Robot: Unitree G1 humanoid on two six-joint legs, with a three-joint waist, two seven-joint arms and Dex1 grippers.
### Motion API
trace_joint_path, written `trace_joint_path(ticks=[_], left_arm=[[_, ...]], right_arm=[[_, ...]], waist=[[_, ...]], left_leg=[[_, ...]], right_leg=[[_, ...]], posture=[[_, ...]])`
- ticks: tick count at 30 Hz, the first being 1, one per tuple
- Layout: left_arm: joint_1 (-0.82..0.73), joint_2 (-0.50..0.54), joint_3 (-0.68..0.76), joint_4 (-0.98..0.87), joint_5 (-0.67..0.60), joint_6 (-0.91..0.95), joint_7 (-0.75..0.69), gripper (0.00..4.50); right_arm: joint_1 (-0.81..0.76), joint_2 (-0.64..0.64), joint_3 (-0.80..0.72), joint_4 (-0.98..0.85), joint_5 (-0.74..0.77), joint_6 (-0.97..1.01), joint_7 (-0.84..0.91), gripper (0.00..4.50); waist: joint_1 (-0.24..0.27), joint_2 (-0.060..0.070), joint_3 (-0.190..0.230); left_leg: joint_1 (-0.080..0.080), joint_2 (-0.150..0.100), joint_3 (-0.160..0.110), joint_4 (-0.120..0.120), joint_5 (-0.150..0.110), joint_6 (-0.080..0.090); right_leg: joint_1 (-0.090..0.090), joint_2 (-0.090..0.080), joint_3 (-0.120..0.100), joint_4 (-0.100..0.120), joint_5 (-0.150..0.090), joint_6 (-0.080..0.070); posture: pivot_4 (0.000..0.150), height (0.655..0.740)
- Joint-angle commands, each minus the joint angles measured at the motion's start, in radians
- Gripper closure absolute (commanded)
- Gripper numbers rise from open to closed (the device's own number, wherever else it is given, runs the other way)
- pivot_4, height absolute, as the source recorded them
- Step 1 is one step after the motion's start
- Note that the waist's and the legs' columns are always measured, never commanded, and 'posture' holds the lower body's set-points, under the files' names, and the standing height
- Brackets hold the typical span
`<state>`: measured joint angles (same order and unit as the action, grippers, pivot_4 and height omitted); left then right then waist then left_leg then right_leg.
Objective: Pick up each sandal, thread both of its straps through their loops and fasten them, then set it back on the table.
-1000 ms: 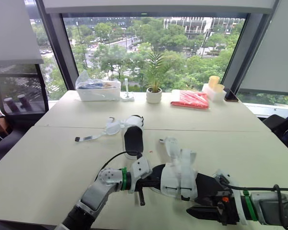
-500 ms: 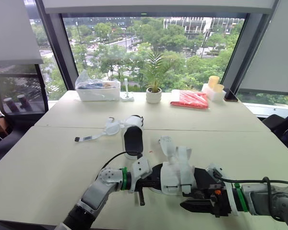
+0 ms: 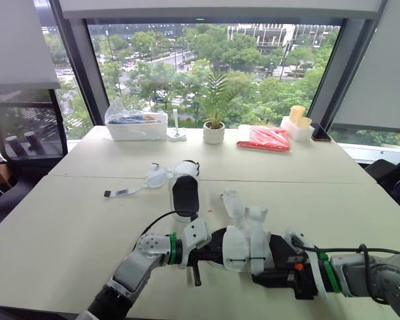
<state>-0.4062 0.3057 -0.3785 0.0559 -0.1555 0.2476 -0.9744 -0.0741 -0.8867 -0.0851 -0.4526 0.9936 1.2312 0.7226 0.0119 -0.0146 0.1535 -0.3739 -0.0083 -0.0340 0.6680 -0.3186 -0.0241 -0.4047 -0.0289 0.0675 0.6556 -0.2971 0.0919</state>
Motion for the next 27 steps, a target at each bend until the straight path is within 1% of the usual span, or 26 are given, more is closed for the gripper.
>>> trace_joint_path(ticks=[1,6,13,18,21,24,27], left_arm=[[0.009,0.003,-0.009,-0.021,0.012,0.001,0.006,4.50],[0.021,0.006,-0.010,-0.035,0.010,0.009,0.009,4.50],[0.033,0.014,-0.016,-0.056,0.008,0.021,0.006,4.50],[0.036,0.018,-0.019,-0.062,0.007,0.030,0.003,4.50],[0.035,0.019,-0.021,-0.061,0.006,0.037,-0.001,4.50],[0.032,0.022,-0.023,-0.058,0.003,0.046,-0.010,4.50],[0.024,0.024,-0.028,-0.049,0.003,0.049,-0.024,4.50]], right_arm=[[0.088,-0.030,0.058,-0.075,-0.026,-0.020,0.045,4.49],[0.187,-0.054,0.074,-0.126,-0.033,-0.034,0.066,4.49],[0.253,-0.066,0.032,-0.190,0.001,-0.021,0.065,4.49],[0.297,-0.106,-0.079,-0.278,0.085,-0.003,0.064,4.49],[0.308,-0.135,-0.175,-0.329,0.156,-0.002,0.059,4.49],[0.290,-0.165,-0.255,-0.354,0.216,-0.017,0.059,4.49],[0.221,-0.199,-0.316,-0.339,0.307,-0.032,0.048,4.49]], waist=[[0.000,0.000,0.000],[-0.001,0.000,0.000],[0.000,0.000,0.000],[0.000,0.000,0.000],[0.000,0.000,0.000],[0.000,-0.001,0.000],[0.000,-0.001,0.000]], left_leg=[[0.000,0.000,0.000,0.000,0.000,0.000],[0.000,0.000,0.000,0.000,0.000,0.000],[0.000,0.000,0.000,0.000,0.000,0.000],[0.000,0.000,0.000,0.000,0.000,0.000],[0.000,0.000,0.000,0.000,0.000,0.000],[0.001,0.000,0.000,0.000,0.000,0.000],[0.001,0.000,0.000,0.000,0.000,0.000]], right_leg=[[0.000,0.000,0.000,0.000,0.000,0.000],[0.000,0.000,0.000,0.000,0.000,0.000],[0.001,0.000,0.000,0.000,0.000,0.000],[0.001,0.001,0.000,0.000,0.000,0.000],[0.001,0.001,0.000,0.000,0.000,0.000],[0.001,0.001,0.000,0.000,0.000,0.000],[0.001,0.001,0.000,0.000,0.000,0.000]], posture=[[0.150,0.7400],[0.150,0.7400],[0.150,0.7400],[0.150,0.7400],[0.150,0.7400],[0.150,0.7400],[0.150,0.7400]])
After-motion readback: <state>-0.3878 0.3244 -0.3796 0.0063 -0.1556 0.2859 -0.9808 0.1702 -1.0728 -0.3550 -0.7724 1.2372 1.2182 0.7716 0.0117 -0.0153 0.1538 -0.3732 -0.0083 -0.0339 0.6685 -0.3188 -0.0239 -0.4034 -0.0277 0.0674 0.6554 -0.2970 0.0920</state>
